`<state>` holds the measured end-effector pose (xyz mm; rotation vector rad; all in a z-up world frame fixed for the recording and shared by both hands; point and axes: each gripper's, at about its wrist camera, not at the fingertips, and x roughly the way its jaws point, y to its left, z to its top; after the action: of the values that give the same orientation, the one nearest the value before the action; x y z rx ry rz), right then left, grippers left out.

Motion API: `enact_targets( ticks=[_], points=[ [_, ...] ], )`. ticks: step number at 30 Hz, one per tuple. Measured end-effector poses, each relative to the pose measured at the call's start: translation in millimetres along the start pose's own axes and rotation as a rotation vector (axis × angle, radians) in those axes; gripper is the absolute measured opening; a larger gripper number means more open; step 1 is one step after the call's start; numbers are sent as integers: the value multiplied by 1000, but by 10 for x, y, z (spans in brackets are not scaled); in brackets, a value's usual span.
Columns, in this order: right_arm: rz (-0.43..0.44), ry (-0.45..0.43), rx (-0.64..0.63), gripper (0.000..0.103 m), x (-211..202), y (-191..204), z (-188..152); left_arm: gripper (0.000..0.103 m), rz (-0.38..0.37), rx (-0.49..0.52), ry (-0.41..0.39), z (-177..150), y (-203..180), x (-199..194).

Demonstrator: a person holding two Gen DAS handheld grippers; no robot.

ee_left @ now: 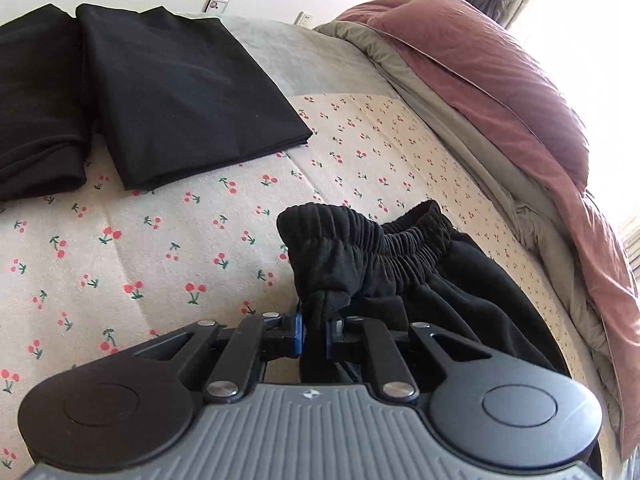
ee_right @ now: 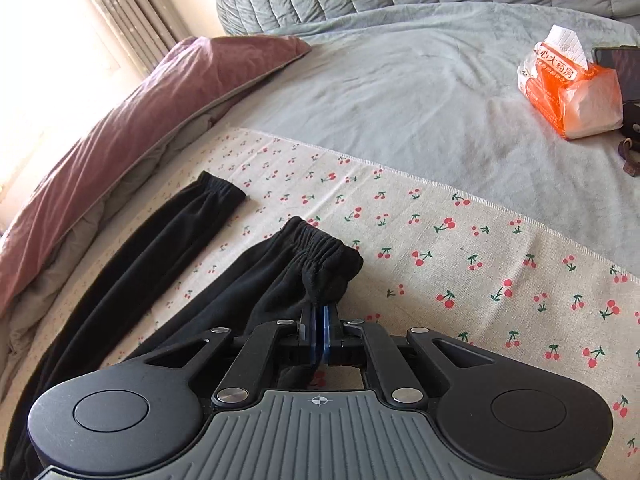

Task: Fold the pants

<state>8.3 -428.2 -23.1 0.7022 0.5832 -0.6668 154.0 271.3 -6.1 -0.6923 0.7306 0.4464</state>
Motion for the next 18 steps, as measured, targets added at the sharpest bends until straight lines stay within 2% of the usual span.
enact_targets(
  ticks=[4, 7, 10, 12, 15, 16, 17, 18],
  points=[
    [34, 19, 0, 3, -118, 20, -40, 5, 52, 48, -43, -5, 14, -105],
    [-54, 46, -74, 3, -61, 114, -129, 6, 131, 144, 39, -141, -55, 81],
    [-130, 117, -80, 3, 111, 70, -183, 10, 151, 156, 106, -185, 6, 179],
    [-141, 120, -83, 4, 116, 67, -189, 28, 147, 146, 108, -124, 54, 156],
    [-169, 91, -127, 14, 42, 131, -214, 53, 164, 124, 104, -66, 120, 92],
    [-199, 60, -142, 19, -4, 150, -216, 56, 154, 101, 104, -41, 171, 53],
    [-239, 20, -161, 19, -54, 169, -215, 64, 150, 72, 109, -13, 201, 52],
    [-279, -22, -185, 20, -98, 190, -206, 65, 149, 49, 114, -6, 222, 41]
  ],
)
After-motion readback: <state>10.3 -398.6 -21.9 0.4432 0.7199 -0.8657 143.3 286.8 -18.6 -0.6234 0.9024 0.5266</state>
